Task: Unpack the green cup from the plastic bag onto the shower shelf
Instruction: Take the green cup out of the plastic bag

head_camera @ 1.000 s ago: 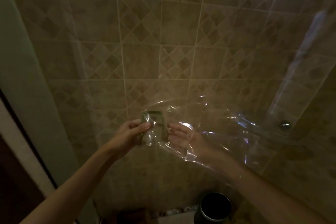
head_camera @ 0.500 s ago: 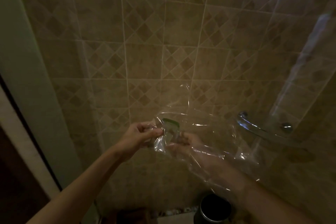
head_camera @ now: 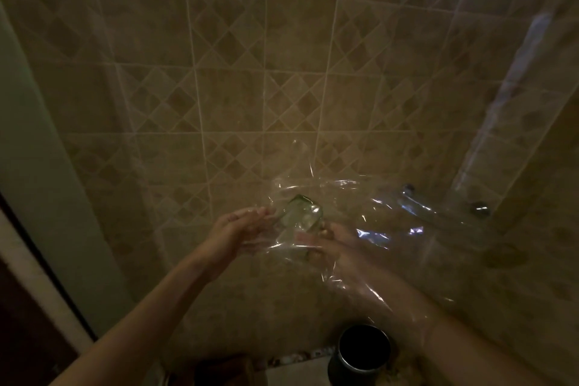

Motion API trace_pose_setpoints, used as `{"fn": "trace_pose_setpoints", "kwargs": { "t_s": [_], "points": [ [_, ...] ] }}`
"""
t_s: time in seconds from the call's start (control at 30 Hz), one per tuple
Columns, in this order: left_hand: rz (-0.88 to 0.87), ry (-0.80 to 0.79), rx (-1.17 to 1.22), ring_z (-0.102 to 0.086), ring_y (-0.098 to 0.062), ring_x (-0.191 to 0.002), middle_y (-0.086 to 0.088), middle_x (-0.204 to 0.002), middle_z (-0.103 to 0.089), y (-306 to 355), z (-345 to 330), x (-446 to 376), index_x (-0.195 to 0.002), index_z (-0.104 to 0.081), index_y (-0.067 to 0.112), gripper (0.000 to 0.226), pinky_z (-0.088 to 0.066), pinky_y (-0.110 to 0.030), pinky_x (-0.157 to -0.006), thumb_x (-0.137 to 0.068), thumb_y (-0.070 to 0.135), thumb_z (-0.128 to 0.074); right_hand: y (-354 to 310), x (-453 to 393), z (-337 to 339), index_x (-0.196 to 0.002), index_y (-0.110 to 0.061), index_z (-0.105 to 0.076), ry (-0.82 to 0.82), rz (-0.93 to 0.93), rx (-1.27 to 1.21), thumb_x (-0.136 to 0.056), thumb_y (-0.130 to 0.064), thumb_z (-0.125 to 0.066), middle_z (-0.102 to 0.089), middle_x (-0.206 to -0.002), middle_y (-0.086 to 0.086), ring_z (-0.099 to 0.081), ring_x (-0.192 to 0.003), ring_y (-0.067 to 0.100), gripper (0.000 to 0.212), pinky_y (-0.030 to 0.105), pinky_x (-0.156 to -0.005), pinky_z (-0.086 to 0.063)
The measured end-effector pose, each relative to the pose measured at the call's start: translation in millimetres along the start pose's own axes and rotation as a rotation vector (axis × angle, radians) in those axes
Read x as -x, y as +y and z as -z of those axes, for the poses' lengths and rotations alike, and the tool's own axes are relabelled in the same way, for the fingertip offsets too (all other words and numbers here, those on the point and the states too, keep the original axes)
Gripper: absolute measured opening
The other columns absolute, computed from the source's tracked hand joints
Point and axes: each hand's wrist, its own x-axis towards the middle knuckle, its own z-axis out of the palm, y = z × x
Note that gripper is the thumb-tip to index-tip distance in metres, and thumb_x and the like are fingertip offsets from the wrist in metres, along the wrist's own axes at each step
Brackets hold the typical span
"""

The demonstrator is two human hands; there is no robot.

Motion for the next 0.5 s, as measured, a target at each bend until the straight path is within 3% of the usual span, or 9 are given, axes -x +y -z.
{"fn": "trace_pose_setpoints", "kwargs": {
  "t_s": [0.07,0.13,0.23,0.33,0.43,0.5],
  "points": [
    [-0.022,0.032,0.007,-0.075,-0.022,-0.091,-0.015,-0.117,-0.074,-3.3,1.0,-4.0,-0.123,-0.068,0.003,0.045,-0.059,-0.029,-0.063,-0.089,0.033,-0.064,-0.9,3.2,2.4,-0.093,-0.014,-0.073,-0.027,-0.035,-0.036,-0.067,-0.02,-0.093,-0.078,-0.076,-0.001,-0.074,-0.066,0.013,0.034,0.022,-0.056,-0.056],
    [-0.023,0.062,0.048,-0.075,-0.023,-0.092,-0.017,-0.12,-0.073,-5.4,5.8,-8.7,-0.125,-0.066,0.002,0.04,-0.06,-0.03,-0.066,-0.096,0.028,-0.059,-0.4,3.2,8.8,-0.082,-0.015,-0.076,0.043,0.014,-0.06,-0.057,-0.025,-0.098,-0.075,-0.074,0.003,-0.072,-0.066,0.016,0.035,0.027,-0.06,-0.058],
    [-0.004,0.114,0.067,-0.076,-0.021,-0.097,-0.009,-0.12,-0.075,-7.9,12.5,-16.3,-0.122,-0.067,0.004,0.033,-0.06,-0.028,-0.066,-0.099,0.026,-0.055,-1.5,8.3,23.6,-0.089,-0.019,-0.077,0.091,0.051,0.043,-0.048,-0.047,-0.099,-0.077,-0.078,0.001,-0.074,-0.071,0.015,0.055,0.03,-0.061,-0.059],
    [0.003,0.205,0.097,-0.076,-0.016,-0.091,-0.005,-0.111,-0.078,-11.8,17.8,-23.3,-0.113,-0.072,0.013,0.024,-0.06,-0.026,-0.063,-0.099,0.026,-0.057,1.1,14.3,42.5,-0.094,-0.023,-0.076,0.077,-0.012,-0.055,-0.035,-0.05,-0.101,-0.079,-0.084,0.005,-0.077,-0.071,0.018,0.069,0.03,-0.056,-0.059],
    [0.016,0.252,0.118,-0.077,-0.012,-0.084,-0.001,-0.101,-0.08,-16.1,22.0,-26.8,-0.106,-0.072,0.017,0.02,-0.062,-0.025,-0.065,-0.1,0.024,-0.054,-2.9,15.6,63.9,-0.097,-0.018,-0.072,0.091,-0.026,-0.124,-0.037,-0.044,-0.102,-0.08,-0.099,0.009,-0.078,-0.086,0.019,0.072,0.037,-0.073,-0.063],
    [0.035,0.261,0.09,-0.076,-0.008,-0.083,0.002,-0.099,-0.079,-21.4,24.4,-28.1,-0.107,-0.072,0.017,0.021,-0.06,-0.022,-0.063,-0.1,0.023,-0.054,-9.1,18.0,74.1,-0.095,-0.025,-0.078,0.092,-0.017,-0.128,-0.041,-0.045,-0.101,-0.08,-0.103,0.003,-0.077,-0.091,0.014,0.062,0.041,-0.082,-0.062]
  ]
}}
